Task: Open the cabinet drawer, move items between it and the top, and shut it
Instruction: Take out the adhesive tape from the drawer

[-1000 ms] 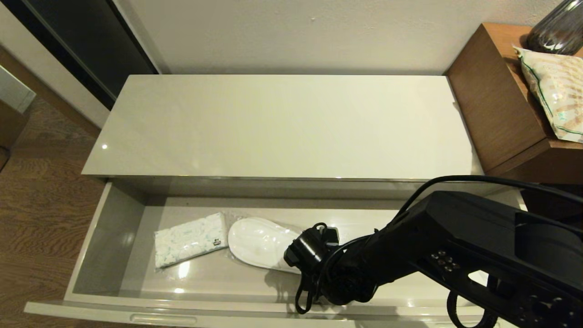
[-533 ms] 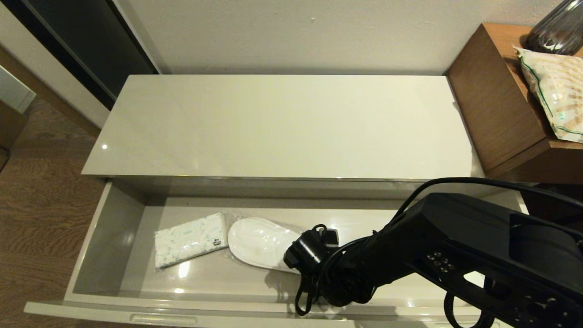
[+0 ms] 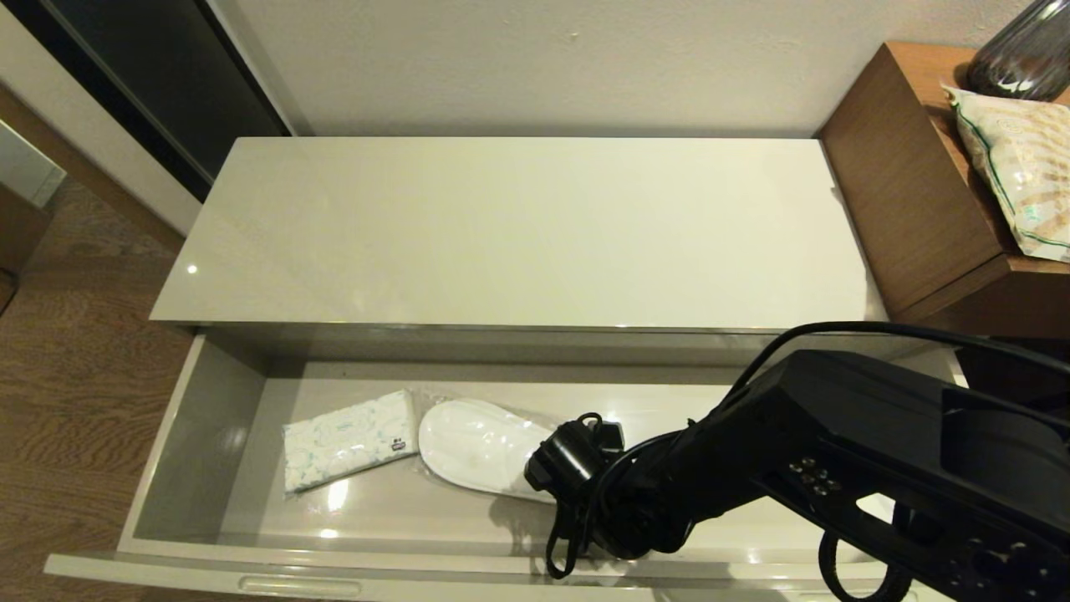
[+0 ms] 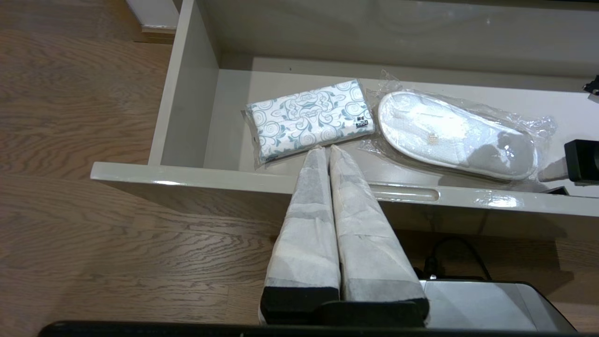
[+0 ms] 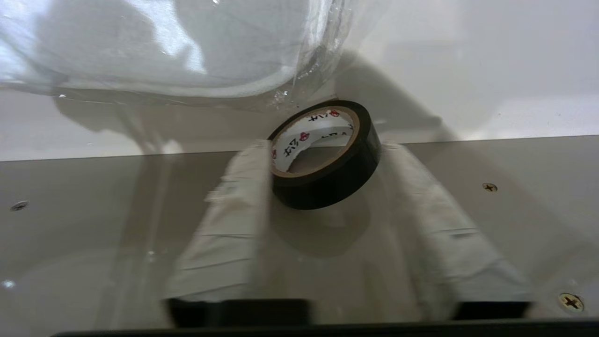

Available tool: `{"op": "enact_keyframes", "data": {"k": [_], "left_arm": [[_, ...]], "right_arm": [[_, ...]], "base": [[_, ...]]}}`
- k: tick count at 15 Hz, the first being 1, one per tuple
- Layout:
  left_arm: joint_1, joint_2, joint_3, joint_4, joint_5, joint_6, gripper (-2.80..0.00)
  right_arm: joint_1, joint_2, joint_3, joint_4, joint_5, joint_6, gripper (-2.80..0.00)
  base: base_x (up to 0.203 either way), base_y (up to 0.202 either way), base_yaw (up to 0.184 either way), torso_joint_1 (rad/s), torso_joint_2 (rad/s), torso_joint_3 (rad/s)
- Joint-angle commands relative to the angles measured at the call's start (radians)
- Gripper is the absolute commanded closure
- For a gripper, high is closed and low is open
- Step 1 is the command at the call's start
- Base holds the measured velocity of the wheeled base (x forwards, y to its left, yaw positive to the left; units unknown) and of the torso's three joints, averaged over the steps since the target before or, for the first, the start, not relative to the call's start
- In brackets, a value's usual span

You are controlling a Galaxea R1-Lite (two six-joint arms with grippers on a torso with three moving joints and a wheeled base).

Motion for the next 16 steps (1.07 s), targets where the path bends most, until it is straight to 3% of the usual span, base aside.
{"op": "enact_keyframes", "data": {"k": [1,6,16], "left_arm": [[0.0,0.001,0.0,0.0,0.0,0.0,0.0],[0.0,0.001,0.0,0.0,0.0,0.0,0.0],[0.0,0.001,0.0,0.0,0.0,0.0,0.0]], "right_arm": [[-0.002,-0.019,0.001,0.007,0.014,0.004,-2.8],[-0.002,-0.047,0.018,0.021,0.095,0.002,-2.8],[-0.005,-0.034,-0.001,0.064,0.125,0.003,-2.8]], "base": [[0.0,0.0,0.0,0.0,0.0,0.0],[0.0,0.0,0.0,0.0,0.0,0.0],[0.0,0.0,0.0,0.0,0.0,0.0]]}}
